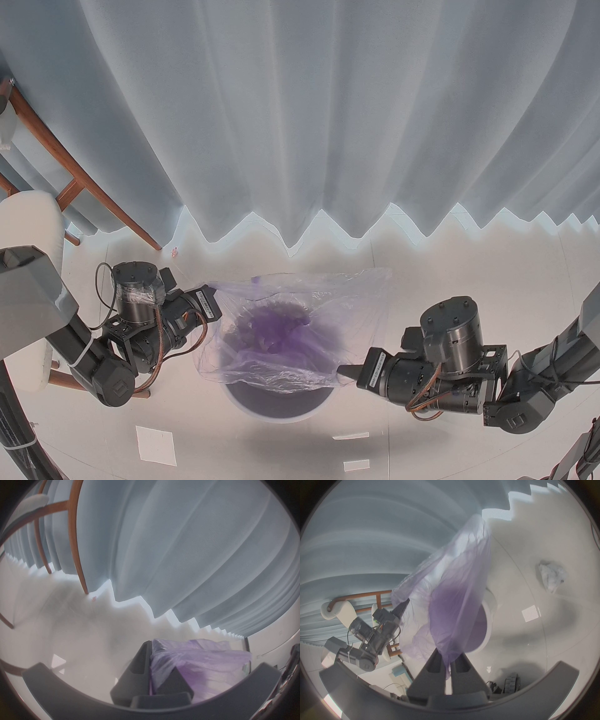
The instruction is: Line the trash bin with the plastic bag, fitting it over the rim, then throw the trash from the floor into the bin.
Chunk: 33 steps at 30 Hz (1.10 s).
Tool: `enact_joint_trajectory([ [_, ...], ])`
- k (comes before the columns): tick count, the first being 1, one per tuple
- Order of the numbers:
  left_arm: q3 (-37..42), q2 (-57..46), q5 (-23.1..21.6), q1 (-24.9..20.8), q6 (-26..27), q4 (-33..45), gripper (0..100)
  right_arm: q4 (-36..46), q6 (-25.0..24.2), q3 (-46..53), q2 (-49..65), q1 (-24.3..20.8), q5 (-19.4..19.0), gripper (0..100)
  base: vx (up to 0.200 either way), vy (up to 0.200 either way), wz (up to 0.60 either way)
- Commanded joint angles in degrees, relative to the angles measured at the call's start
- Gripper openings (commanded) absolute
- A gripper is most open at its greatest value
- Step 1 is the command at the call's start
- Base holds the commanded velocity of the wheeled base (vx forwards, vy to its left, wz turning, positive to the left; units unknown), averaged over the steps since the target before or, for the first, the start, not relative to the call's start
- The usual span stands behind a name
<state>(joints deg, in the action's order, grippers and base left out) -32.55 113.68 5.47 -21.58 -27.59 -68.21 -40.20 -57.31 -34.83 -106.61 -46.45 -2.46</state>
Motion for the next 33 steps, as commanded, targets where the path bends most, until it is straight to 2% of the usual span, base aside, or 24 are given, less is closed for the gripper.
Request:
enact_joint_trajectory([
  [1, 0.2, 0.2, -3.5, -1.1, -2.9, 0.9, 0, -0.7, 3.3, -1.6, -1.1, 5.0, -0.1, 0, 0.0, 0.0, 0.0],
  [5, -1.4, 0.3, -5.1, -1.1, -6.3, 3.8, 0, -1.9, 4.0, -6.0, -1.8, 8.5, -0.4, 0, 0.0, 0.0, 0.0],
  [12, -9.4, -1.0, -5.0, 1.5, -14.2, 12.2, 0, -4.4, 4.0, -14.1, -2.0, 10.6, -3.2, 0, 0.0, 0.0, 0.0],
  [15, -9.4, -1.0, -5.0, 1.5, -14.2, 12.2, 0, -4.4, 4.0, -14.1, -2.0, 10.6, -3.2, 0, 0.0, 0.0, 0.0],
  [16, -11.2, -1.9, -4.9, 2.8, -15.6, 13.9, 0, -4.3, 4.1, -19.0, -3.6, 10.6, -3.2, 0, 0.0, 0.0, 0.0],
  [23, -12.3, -3.1, -4.6, 5.1, -15.5, 14.0, 0, -4.6, 4.2, -22.7, -6.3, 11.3, -3.1, 0, 0.0, 0.0, 0.0],
  [33, -12.2, 0.4, -4.7, 5.8, -14.9, 17.2, 0, -6.6, 4.2, -18.9, -11.2, 14.5, -3.2, 0, 0.0, 0.0, 0.0],
])
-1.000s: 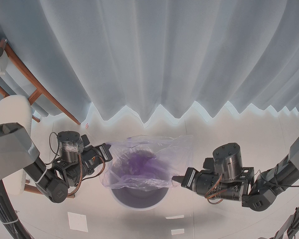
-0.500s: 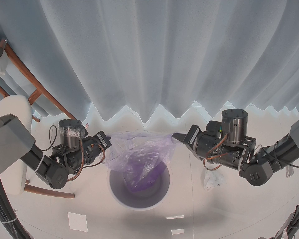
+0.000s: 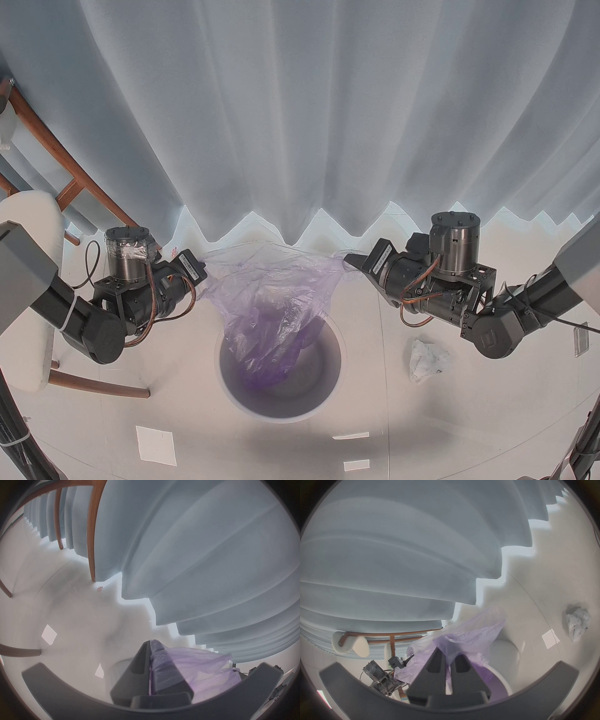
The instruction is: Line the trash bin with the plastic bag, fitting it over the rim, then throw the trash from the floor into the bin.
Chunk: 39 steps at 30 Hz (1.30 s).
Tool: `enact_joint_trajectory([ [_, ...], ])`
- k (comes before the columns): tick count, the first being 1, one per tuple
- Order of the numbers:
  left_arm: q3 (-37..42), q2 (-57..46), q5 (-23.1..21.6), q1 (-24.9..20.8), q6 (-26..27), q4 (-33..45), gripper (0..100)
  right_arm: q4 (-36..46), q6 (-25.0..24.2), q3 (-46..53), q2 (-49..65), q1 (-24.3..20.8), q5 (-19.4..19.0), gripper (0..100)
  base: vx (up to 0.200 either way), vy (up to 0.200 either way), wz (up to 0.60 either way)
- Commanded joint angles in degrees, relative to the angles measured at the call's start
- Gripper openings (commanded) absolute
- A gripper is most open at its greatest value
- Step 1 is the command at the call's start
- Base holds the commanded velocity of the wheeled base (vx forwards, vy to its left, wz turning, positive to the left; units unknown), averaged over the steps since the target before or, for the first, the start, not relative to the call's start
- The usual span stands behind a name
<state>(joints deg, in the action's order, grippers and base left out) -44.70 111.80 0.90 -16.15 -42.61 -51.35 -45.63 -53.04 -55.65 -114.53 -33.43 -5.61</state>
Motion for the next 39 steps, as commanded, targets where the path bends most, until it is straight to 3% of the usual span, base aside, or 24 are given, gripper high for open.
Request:
enact_joint_trajectory([
  [1, 0.1, 2.4, -0.1, 0.5, 0.2, 0.5, 0, -1.6, 0.0, 2.7, -3.4, 1.9, 0.0, 0, 0.0, 0.0, 0.0],
  [7, 0.6, 3.2, -0.6, 1.4, 0.2, 0.5, 0, -2.1, 0.1, 8.0, -3.2, 2.0, -0.1, 0, 0.0, 0.0, 0.0],
  [10, 5.7, 2.9, -0.6, 1.3, 0.2, -0.2, 0, -2.5, 0.0, 14.1, -2.2, 1.5, -0.1, 0, 0.0, 0.0, 0.0],
  [17, 10.1, 2.1, -1.0, 1.7, -0.1, -0.1, 0, -9.5, -0.4, 23.5, -1.6, -0.7, -0.1, 0, 0.0, 0.0, 0.0],
  [31, 19.8, 2.7, -6.8, 4.9, 0.1, -0.6, 0, -10.4, -0.6, 31.3, -3.8, -4.8, -0.2, 0, 0.0, 0.0, 0.0],
  [39, 24.7, 1.4, -6.4, 4.7, -0.2, -12.2, 0, -19.7, -0.5, 35.0, -4.0, -6.6, 0.5, 0, 0.0, 0.0, 0.0],
])
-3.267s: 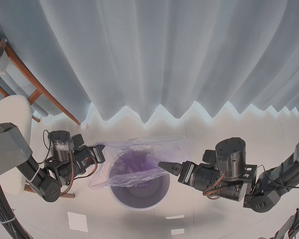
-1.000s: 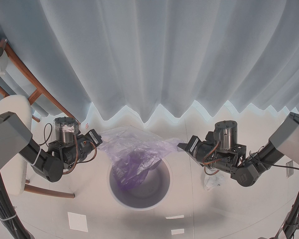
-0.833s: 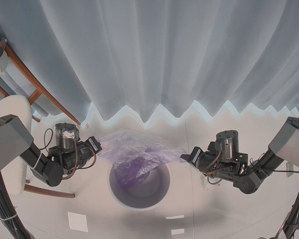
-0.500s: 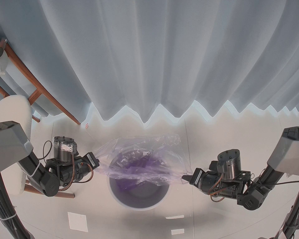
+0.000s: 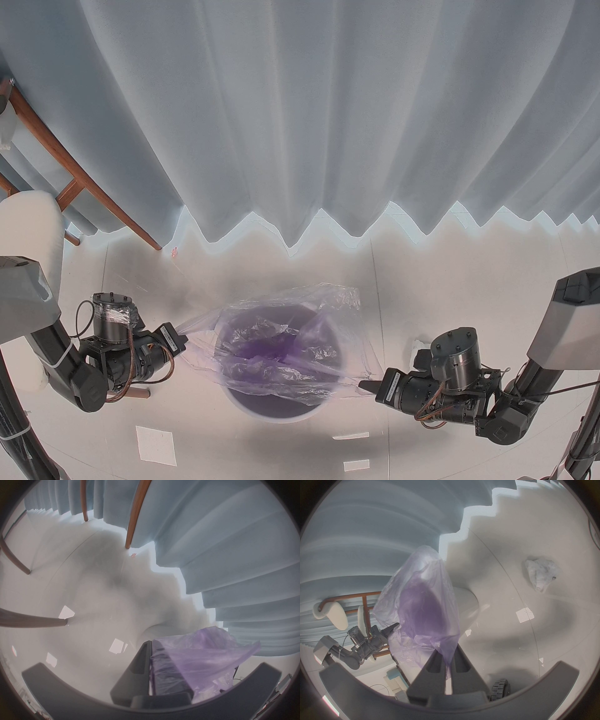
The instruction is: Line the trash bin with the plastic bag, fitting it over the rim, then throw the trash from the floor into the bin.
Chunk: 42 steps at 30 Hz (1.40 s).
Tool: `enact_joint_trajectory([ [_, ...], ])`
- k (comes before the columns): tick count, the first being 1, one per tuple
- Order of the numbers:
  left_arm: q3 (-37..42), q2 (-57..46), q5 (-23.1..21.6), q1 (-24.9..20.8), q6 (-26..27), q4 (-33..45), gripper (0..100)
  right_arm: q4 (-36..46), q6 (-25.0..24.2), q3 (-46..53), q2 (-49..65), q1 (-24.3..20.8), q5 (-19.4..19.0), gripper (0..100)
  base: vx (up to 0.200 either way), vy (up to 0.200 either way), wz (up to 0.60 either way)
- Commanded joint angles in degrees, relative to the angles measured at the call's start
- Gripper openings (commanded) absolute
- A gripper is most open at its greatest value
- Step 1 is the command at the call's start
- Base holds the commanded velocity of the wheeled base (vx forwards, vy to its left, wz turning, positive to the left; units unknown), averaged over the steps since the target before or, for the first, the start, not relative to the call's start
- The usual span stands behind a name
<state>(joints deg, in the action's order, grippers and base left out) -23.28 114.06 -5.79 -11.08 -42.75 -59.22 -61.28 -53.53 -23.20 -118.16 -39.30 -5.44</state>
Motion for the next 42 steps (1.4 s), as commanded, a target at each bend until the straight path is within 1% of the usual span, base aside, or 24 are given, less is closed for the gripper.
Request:
enact_joint_trajectory([
  [1, 3.9, -0.7, 0.6, -0.7, 0.2, -6.7, 0, -5.9, 0.0, 3.2, -0.5, -0.7, 0.6, 0, 0.0, 0.0, 0.0],
  [4, 4.8, 0.2, 2.0, -1.6, 0.4, -12.2, 0, -8.8, 0.0, 4.8, -0.4, -0.7, 2.3, 0, 0.0, 0.0, 0.0],
  [6, 4.8, 1.3, 2.7, -1.7, 0.3, -14.6, 0, -10.4, 0.2, 5.9, -0.3, -0.7, 3.3, 0, 0.0, 0.0, 0.0],
  [12, 5.5, 4.0, 4.2, -2.0, 0.3, -19.0, 0, -16.0, -0.3, 7.6, -1.3, -0.7, 3.5, 0, 0.0, 0.0, 0.0],
  [15, 6.6, 3.9, 4.1, -2.1, 0.3, -21.8, 0, -16.1, 0.1, 7.7, -1.3, -0.7, 3.5, 0, 0.0, 0.0, 0.0],
  [17, 6.6, 3.9, 4.1, -2.1, 0.3, -21.8, 0, -16.1, 0.1, 7.7, -1.3, -0.7, 3.5, 0, 0.0, 0.0, 0.0],
  [18, 7.3, 4.0, 4.1, -2.2, 0.3, -23.6, 0, -16.0, 0.0, 7.7, -0.9, -0.7, 3.4, 100, 0.0, 0.0, 0.0],
  [22, 7.6, 4.0, 4.2, -3.2, 0.3, -23.7, 0, -16.3, -1.2, 8.1, -0.2, -0.7, 3.4, 100, 0.0, 0.0, 0.0],
  [24, 7.9, 3.6, 4.2, -3.3, 0.4, -23.8, 0, -16.7, -4.3, 9.1, 1.4, -1.6, 3.4, 100, 0.0, 0.0, 0.0],
  [25, 8.2, 3.5, 4.2, -3.3, 0.4, -23.8, 0, -16.9, -5.1, 9.6, 1.7, -1.8, 3.4, 100, 0.0, 0.0, 0.0],
  [28, 8.5, 3.5, 4.2, -3.3, 0.4, -23.9, 0, -17.1, -5.4, 10.4, 2.0, -1.8, 3.4, 100, 0.0, 0.0, 0.0],
  [29, 8.5, 3.5, 4.2, -3.4, 0.6, -24.3, 100, -17.7, -5.4, 10.8, 2.1, -1.8, 3.4, 100, 0.0, 0.0, 0.0],
  [33, 10.5, 2.8, 4.0, -4.1, 2.1, -28.1, 100, -19.8, -5.4, 12.6, 1.9, -2.0, 3.3, 100, 0.0, 0.0, 0.0],
  [34, 12.6, 0.3, 3.5, -4.3, 2.8, -30.0, 100, -21.2, -5.4, 13.9, 2.0, -2.4, 3.3, 100, 0.0, 0.0, 0.0],
  [38, 14.6, -7.7, 1.7, -5.1, 3.0, -29.2, 100, -25.5, -5.4, 16.3, 2.0, -3.4, 3.3, 100, 0.0, 0.0, 0.0],
  [39, 14.6, -7.7, 1.7, -5.1, 3.0, -29.2, 100, -25.5, -5.4, 16.3, 2.0, -3.4, 3.3, 100, 0.0, 0.0, 0.0],
  [40, 16.1, -13.1, -1.1, -5.2, 3.1, -29.2, 100, -28.5, -5.4, 18.0, 2.0, -3.4, 3.3, 100, 0.0, 0.0, 0.0],
  [41, 17.1, -16.7, -3.4, -5.2, 3.0, -29.1, 100, -28.7, -5.0, 18.7, 2.1, -3.8, 3.3, 100, 0.0, 0.0, 0.0],
  [42, 17.2, -17.1, -3.6, -5.2, 3.0, -29.1, 100, -28.7, -4.9, 18.8, 2.1, -3.8, 3.3, 100, 0.0, 0.0, 0.0],
])
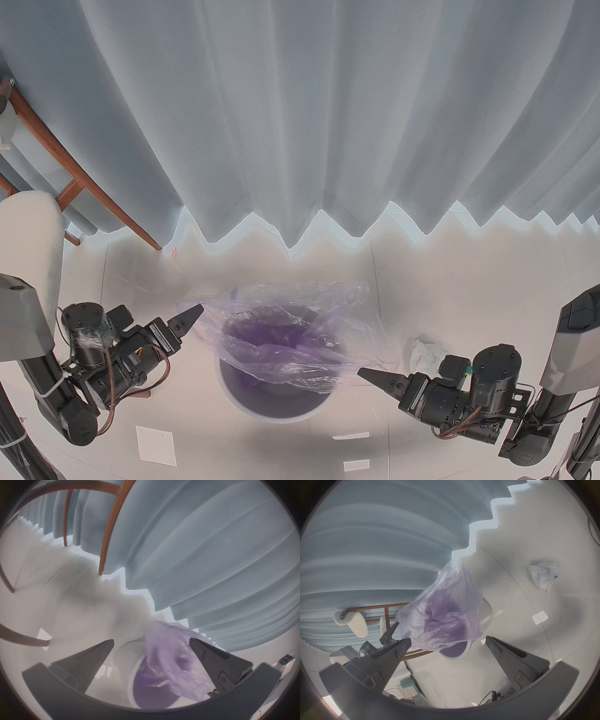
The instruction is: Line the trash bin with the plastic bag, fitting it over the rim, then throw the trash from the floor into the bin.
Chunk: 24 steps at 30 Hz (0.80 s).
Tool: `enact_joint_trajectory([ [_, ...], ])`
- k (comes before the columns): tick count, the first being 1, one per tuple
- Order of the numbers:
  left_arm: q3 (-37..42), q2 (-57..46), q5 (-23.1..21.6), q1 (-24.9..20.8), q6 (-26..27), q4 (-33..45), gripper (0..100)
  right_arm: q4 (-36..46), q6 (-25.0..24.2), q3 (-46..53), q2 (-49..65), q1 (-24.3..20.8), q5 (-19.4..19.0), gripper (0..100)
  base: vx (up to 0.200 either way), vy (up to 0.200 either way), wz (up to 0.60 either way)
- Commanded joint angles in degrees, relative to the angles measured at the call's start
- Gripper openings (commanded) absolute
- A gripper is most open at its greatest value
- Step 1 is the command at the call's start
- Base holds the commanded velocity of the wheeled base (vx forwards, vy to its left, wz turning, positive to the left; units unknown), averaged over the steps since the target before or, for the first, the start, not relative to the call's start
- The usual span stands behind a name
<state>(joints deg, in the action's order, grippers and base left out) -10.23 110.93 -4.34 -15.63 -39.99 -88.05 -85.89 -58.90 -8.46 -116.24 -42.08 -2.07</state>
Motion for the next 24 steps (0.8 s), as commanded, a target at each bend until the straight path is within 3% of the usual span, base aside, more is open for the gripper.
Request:
enact_joint_trajectory([
  [1, 5.0, -18.1, -8.4, -0.6, 0.2, 0.1, 100, -4.1, 0.7, 4.5, 1.1, -1.8, 0.0, 100, 0.0, 0.0, 0.0],
  [8, 10.1, -26.6, -18.0, -0.6, 1.4, -0.3, 100, -4.1, 0.2, 5.0, 6.4, -4.2, -3.0, 100, 0.0, 0.0, 0.0],
  [11, 10.2, -29.6, -21.8, -0.6, 1.9, 0.1, 100, -3.9, -3.4, 7.1, 7.3, -4.9, -10.4, 100, 0.0, 0.0, 0.0],
  [13, 10.2, -30.3, -22.5, -1.1, 1.5, -0.3, 100, -3.9, -5.2, 6.9, 6.6, -5.4, -11.7, 100, 0.0, 0.0, 0.0],
  [20, 8.6, -33.0, -23.1, -8.0, -1.5, -0.4, 100, -3.8, -5.9, 2.4, 0.8, -9.4, -8.7, 100, 0.0, 0.0, 0.0],
  [24, 9.1, -37.5, -23.1, -12.8, -1.7, -0.2, 100, -3.4, -6.5, -3.0, -5.9, -14.3, -2.5, 100, 0.0, 0.0, 0.0],
])
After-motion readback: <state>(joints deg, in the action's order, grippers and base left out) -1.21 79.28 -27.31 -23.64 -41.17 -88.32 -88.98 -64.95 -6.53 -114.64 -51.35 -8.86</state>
